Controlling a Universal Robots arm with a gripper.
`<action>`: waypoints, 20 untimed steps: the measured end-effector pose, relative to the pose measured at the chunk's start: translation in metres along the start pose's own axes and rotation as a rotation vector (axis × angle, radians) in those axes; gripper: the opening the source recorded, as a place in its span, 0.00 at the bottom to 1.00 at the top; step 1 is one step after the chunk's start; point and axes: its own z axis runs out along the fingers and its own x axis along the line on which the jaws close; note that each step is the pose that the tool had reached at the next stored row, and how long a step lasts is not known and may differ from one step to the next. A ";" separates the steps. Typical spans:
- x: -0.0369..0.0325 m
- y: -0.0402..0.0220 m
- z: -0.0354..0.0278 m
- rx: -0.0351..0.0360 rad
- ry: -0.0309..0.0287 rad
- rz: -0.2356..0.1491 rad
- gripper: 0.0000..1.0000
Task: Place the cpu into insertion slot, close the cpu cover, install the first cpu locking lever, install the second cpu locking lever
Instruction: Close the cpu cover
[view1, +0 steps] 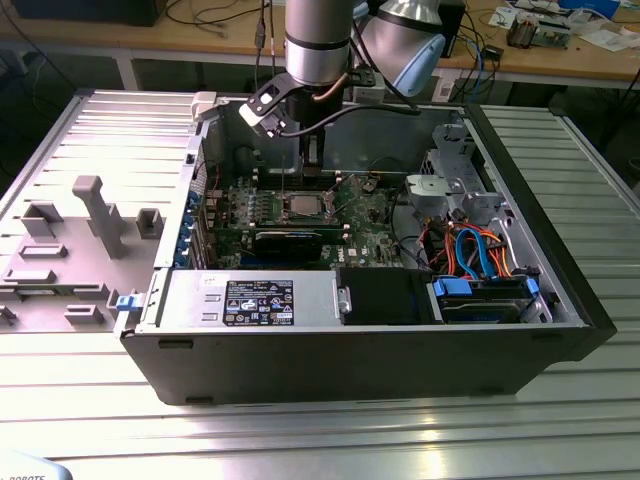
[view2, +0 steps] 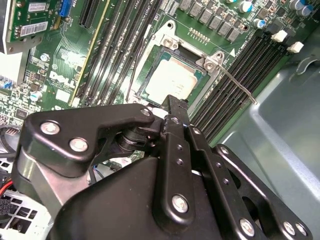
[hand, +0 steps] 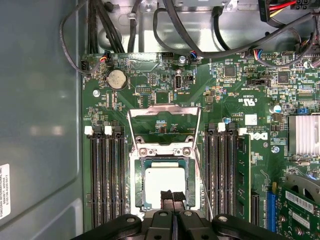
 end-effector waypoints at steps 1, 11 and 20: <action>0.0000 0.0000 0.0000 0.0000 -0.0007 0.000 0.11; 0.0000 0.0000 0.0000 -0.0001 -0.0052 0.000 0.11; 0.0002 0.0000 -0.0004 -0.0002 -0.0116 0.000 0.11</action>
